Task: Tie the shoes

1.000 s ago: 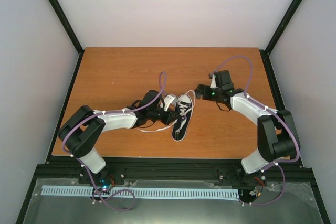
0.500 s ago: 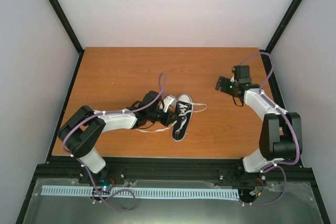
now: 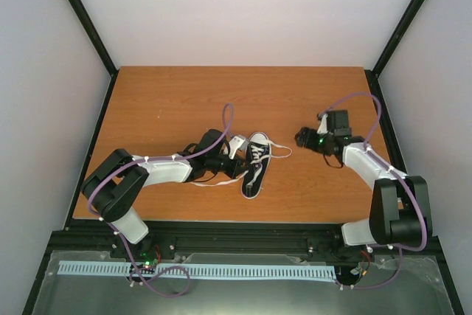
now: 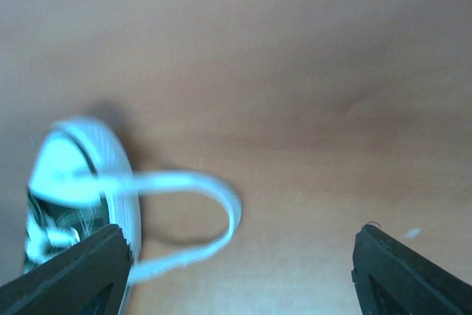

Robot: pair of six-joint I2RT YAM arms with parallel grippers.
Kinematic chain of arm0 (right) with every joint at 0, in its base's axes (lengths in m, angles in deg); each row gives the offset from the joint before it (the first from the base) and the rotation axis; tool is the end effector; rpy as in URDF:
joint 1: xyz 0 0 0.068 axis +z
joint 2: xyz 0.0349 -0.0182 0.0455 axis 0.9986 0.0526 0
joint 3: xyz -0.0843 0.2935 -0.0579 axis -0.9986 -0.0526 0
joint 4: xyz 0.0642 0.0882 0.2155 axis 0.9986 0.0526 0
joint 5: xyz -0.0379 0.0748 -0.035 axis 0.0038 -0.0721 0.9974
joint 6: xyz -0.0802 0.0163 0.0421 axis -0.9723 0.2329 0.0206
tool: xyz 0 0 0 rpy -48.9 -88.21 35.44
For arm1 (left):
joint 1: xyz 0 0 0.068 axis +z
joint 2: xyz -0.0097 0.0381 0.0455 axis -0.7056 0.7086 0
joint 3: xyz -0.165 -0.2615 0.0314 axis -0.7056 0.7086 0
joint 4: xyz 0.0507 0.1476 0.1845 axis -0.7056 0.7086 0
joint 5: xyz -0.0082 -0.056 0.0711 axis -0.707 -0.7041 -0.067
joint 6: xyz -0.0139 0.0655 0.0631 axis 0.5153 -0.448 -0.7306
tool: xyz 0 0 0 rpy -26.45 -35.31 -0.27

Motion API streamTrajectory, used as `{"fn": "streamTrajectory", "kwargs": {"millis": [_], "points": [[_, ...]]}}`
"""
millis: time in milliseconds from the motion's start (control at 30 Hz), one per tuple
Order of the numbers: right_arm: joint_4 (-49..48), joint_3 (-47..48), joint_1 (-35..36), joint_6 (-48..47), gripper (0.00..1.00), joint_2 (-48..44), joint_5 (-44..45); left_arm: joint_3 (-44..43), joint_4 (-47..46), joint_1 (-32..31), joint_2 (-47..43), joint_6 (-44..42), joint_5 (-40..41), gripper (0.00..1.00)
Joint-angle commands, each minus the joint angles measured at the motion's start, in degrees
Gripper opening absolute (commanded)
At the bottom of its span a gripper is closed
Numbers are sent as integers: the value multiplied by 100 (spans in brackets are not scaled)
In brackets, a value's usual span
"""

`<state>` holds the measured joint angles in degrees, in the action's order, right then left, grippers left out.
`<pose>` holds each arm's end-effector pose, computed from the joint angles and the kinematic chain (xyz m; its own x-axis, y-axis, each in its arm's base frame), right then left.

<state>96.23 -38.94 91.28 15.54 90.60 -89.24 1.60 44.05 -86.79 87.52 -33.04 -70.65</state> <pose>0.2817 0.0436 0.2223 -0.8007 0.2835 -0.5278 0.0412 0.9049 0.4236 0.2263 -0.2550 0.1855 -0.7274 0.2626 -0.6339 0.6568 0.5340 -0.5324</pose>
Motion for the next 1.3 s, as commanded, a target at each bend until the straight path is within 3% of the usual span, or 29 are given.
{"fn": "streamTrajectory", "kwargs": {"millis": [0, 67, 200, 500, 567, 700, 733, 1000, 1167, 1200, 1267], "points": [[-96, -502, 569, 59, 79, 169, -134, -41, -219, -36, -41, -158, -93, 1], [-140, -523, 752, 4, 72, 319, -81, -25, -206, -32, -68, -167, -64, 1], [-290, -467, 905, 94, 68, 586, 146, -23, -196, -33, -87, -167, -37, 1], [-426, -89, 1268, -33, 48, 1318, 643, -15, -188, -36, -100, -168, -30, 1], [-457, -12, 1332, -24, 39, 1466, 697, -14, -180, -36, -109, -171, -22, 1], [-532, 163, 1363, 87, 5, 1687, 714, -6, -195, -36, -104, -176, -8, 1], [-557, 243, 1361, 96, 3, 1704, 592, -6, -201, -31, -99, -174, -13, 1], [-1270, 891, 1685, 525, 3, 1144, -1513, 14, -257, -36, -92, -176, -16, 1], [-1297, 1337, 2281, 648, 3, 1186, -1566, 44, -296, -34, -126, -176, -21, 1], [-1381, 1290, 2301, 742, 4, 1223, -1567, 61, -308, -36, -137, -178, -22, 1], [-1483, 1158, 2304, 859, 22, 1271, -1424, 83, -340, -36, -159, -176, -26, 1]]}}
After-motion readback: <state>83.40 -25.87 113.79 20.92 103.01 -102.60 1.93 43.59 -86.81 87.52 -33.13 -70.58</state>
